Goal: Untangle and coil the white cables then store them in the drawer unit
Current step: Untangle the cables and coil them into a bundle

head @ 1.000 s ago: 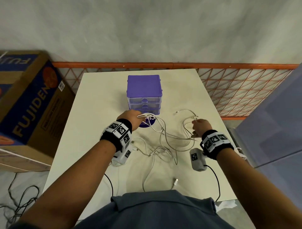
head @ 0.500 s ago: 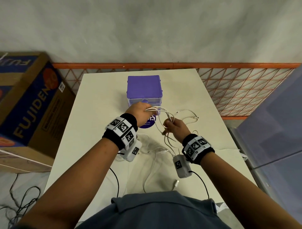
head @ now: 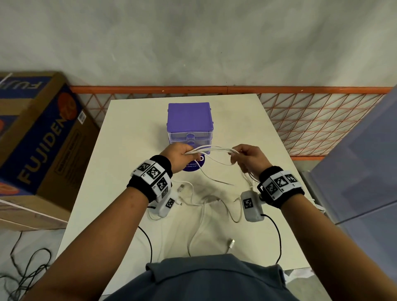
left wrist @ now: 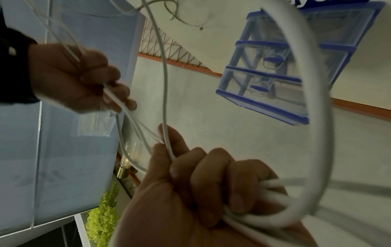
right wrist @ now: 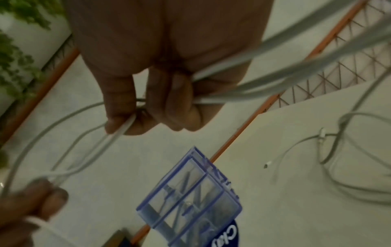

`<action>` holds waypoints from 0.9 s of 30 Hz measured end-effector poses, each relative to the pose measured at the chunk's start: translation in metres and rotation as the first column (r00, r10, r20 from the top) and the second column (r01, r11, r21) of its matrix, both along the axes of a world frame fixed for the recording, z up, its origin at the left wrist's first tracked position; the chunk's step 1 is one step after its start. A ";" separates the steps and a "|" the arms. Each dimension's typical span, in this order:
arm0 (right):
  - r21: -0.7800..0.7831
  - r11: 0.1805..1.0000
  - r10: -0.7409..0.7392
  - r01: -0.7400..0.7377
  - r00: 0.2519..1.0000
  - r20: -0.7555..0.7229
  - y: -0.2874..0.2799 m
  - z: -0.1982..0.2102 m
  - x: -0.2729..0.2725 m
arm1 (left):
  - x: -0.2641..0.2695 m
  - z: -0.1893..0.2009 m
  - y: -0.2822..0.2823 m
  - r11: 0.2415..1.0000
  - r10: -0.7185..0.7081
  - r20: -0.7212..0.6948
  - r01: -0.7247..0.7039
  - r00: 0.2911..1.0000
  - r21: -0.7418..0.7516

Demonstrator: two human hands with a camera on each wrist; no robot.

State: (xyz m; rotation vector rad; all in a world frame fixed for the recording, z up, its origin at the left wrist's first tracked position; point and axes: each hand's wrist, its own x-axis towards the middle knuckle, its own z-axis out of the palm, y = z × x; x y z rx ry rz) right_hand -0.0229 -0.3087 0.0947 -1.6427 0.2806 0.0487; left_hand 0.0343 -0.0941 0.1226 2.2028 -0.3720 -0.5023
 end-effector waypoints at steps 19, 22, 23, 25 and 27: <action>-0.209 0.972 0.121 -0.106 0.991 0.063 0.029 -0.002 -0.013 | 0.003 0.019 -0.004 0.993 0.060 0.112 -0.048 0.992 -0.104; -0.182 0.979 0.115 -0.094 0.988 0.106 0.041 0.014 -0.004 | -0.002 0.023 -0.010 0.992 0.015 0.113 -0.001 0.993 -0.124; -0.215 0.969 0.143 -0.119 0.985 0.098 0.041 0.014 -0.002 | -0.004 0.025 -0.011 0.990 0.006 0.099 0.008 0.995 -0.142; -0.269 0.944 0.216 -0.192 0.975 0.060 0.042 0.014 0.001 | -0.004 0.028 -0.013 0.988 -0.016 0.094 0.030 0.995 -0.151; -0.233 0.944 0.252 -0.236 0.967 0.040 0.044 0.010 0.002 | -0.004 0.031 -0.014 0.991 -0.058 0.110 0.070 0.992 -0.110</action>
